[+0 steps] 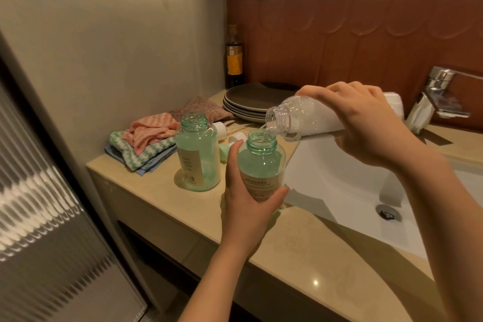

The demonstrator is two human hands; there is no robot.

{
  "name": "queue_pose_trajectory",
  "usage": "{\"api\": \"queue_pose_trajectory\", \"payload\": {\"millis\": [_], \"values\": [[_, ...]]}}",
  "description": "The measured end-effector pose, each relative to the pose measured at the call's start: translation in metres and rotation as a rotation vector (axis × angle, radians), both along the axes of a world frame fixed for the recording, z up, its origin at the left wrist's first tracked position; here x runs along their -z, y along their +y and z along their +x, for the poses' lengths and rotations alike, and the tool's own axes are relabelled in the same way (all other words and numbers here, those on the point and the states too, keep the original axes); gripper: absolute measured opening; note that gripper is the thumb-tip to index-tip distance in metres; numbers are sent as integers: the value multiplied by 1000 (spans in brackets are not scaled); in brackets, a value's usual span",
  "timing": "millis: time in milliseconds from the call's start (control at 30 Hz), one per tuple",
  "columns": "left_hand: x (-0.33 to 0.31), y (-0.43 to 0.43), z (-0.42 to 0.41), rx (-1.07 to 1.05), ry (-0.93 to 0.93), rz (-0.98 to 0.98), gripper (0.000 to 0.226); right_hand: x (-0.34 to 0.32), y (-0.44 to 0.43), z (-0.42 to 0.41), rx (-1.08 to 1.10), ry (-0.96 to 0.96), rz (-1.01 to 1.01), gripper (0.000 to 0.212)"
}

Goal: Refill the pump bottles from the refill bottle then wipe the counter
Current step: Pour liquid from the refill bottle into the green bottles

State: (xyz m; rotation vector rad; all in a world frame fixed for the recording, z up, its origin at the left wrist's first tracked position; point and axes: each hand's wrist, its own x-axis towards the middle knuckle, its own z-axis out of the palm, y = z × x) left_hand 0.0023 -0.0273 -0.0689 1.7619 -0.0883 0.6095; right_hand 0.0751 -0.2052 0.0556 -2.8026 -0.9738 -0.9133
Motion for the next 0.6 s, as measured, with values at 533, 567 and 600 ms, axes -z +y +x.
{"api": "queue_pose_trajectory", "payload": {"millis": [533, 567, 600], "values": [[1, 0, -1, -4, -10, -2, 102, 0, -1, 2, 12, -17, -16, 96], [1, 0, -1, -4, -9, -3, 102, 1, 0, 2, 13, -18, -15, 96], [1, 0, -1, -5, -9, -3, 102, 1, 0, 2, 14, -17, -14, 96]]}}
